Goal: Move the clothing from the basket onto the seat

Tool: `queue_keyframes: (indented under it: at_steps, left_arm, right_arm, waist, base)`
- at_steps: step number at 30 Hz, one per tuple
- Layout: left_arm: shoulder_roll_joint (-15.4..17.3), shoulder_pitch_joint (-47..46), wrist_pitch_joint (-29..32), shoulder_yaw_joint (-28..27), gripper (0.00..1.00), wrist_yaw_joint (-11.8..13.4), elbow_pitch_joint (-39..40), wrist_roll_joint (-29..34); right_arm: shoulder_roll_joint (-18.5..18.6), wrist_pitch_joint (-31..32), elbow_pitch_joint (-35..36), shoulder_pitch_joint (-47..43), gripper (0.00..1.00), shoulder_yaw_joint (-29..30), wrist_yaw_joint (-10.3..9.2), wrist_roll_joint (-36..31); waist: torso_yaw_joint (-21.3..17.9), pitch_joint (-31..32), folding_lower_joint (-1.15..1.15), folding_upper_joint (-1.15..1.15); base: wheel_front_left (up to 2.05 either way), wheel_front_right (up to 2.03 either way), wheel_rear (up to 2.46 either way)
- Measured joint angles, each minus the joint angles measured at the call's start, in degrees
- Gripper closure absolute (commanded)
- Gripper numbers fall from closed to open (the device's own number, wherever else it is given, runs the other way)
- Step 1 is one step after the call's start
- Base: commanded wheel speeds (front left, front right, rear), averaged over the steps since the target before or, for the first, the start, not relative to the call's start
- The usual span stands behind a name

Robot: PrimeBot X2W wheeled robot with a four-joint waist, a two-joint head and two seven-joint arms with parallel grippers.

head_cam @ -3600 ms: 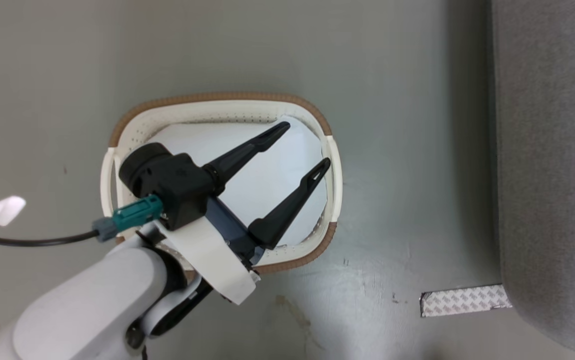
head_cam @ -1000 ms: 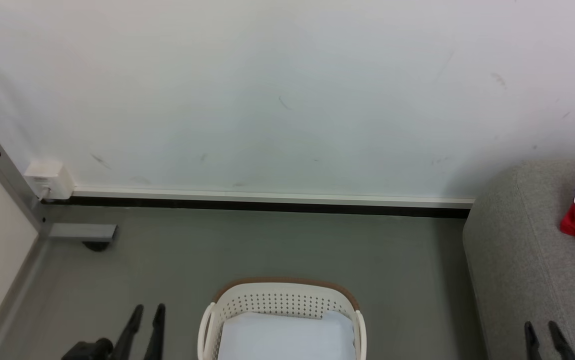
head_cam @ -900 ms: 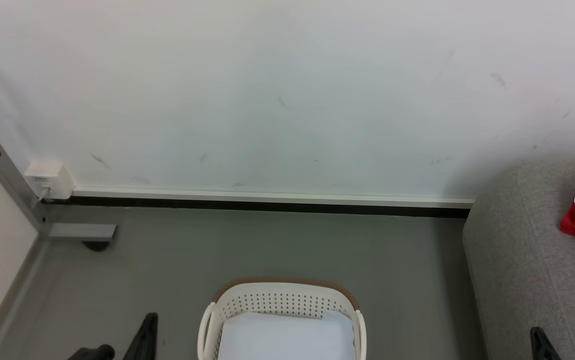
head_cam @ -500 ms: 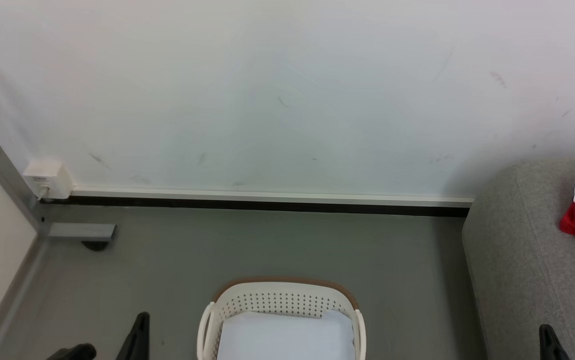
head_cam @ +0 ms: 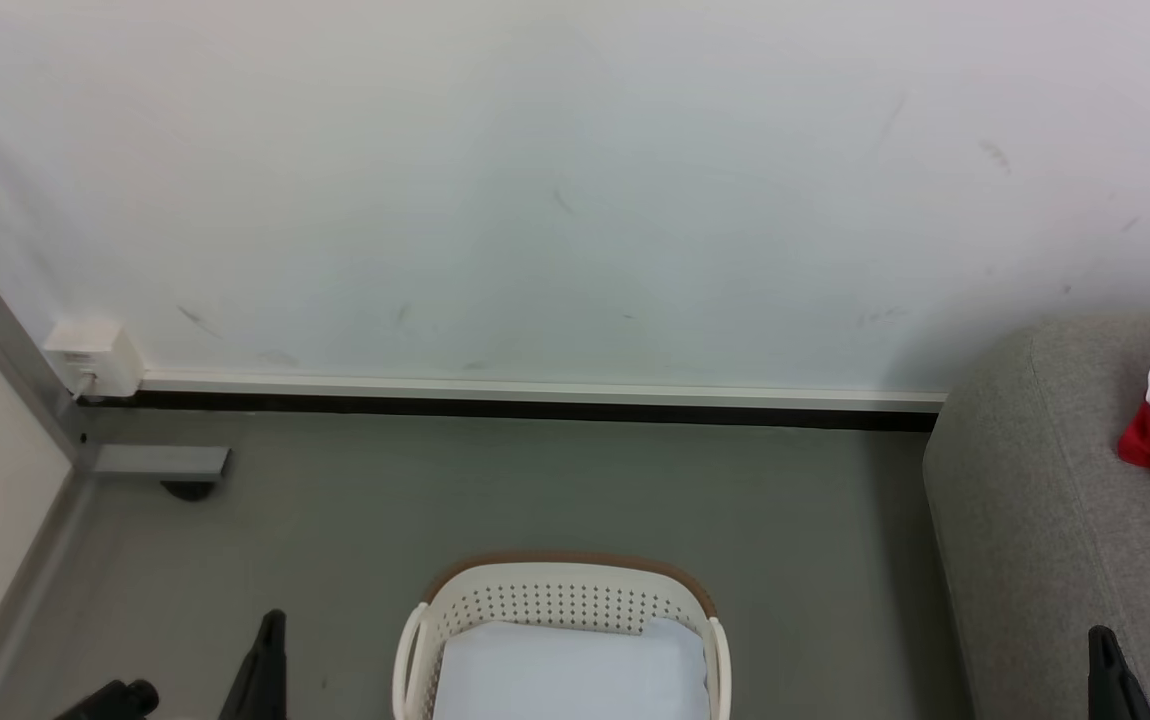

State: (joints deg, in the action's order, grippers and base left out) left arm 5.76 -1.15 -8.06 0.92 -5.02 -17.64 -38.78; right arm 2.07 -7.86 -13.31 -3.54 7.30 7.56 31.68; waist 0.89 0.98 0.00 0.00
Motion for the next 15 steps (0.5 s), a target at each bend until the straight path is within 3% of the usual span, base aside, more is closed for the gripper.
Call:
queue_keyframes:
  at_steps: [15]
  left_arm:
    - [-0.9, -1.0, 3.1, -1.5, 1.0, -0.5, 0.9, -11.7]
  right_arm:
    - [0.0, 3.2, -0.1, 2.0, 1.0, -0.1, 0.0, 12.9]
  waist:
    - [-0.1, -0.2, 0.0, 0.0]
  base:
    - [0.0, 0.0, 0.0]
